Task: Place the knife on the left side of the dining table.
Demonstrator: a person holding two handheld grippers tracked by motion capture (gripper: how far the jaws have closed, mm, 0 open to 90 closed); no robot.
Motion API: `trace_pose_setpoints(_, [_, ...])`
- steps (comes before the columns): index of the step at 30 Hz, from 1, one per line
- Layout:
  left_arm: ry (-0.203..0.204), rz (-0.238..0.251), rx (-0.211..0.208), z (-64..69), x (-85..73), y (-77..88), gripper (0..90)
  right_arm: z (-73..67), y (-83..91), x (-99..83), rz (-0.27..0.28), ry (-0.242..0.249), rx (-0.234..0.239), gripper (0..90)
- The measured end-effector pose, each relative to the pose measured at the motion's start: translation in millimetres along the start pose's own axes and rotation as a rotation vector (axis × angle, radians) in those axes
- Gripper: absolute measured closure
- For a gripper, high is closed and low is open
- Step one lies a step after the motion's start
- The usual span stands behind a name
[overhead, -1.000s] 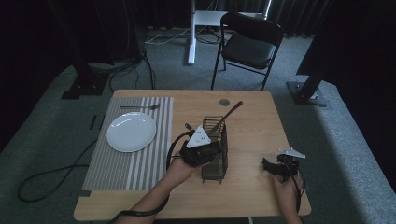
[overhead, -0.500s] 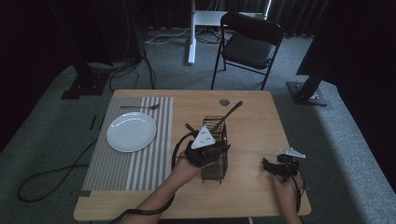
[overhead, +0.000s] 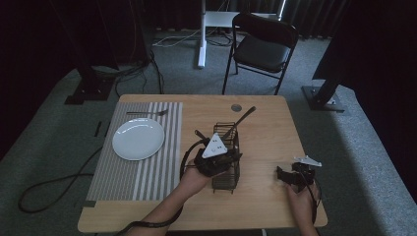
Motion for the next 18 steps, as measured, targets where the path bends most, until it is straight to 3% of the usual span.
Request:
trace_pose_setpoints(3, [0.024, 0.045, -0.026, -0.7, 2.2, 4.8, 79.1, 0.0, 0.0, 0.0, 0.0, 0.0, 0.0, 11.5])
trace_pose_setpoints(6, [0.01, 0.066, -0.004, -0.1, 7.8, 13.1, 79.5, 0.0, 0.0, 0.0, 0.0, 0.0, 0.0, 11.5])
trace_pose_setpoints(18, [0.018, 0.098, -0.007, -8.2, 17.9, 36.0, 80.1, 0.0, 0.0, 0.0, 0.0, 0.0, 0.0, 11.5])
Point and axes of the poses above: each handheld gripper's, and its own axes: y roughly backward along the jaws, x roughly out of its top, z roughly to its right, the point moved 1 cm from there along -y, roughly forward along the jaws, and after that the axes turned 15 degrees about -z, right-handed, at the moved point
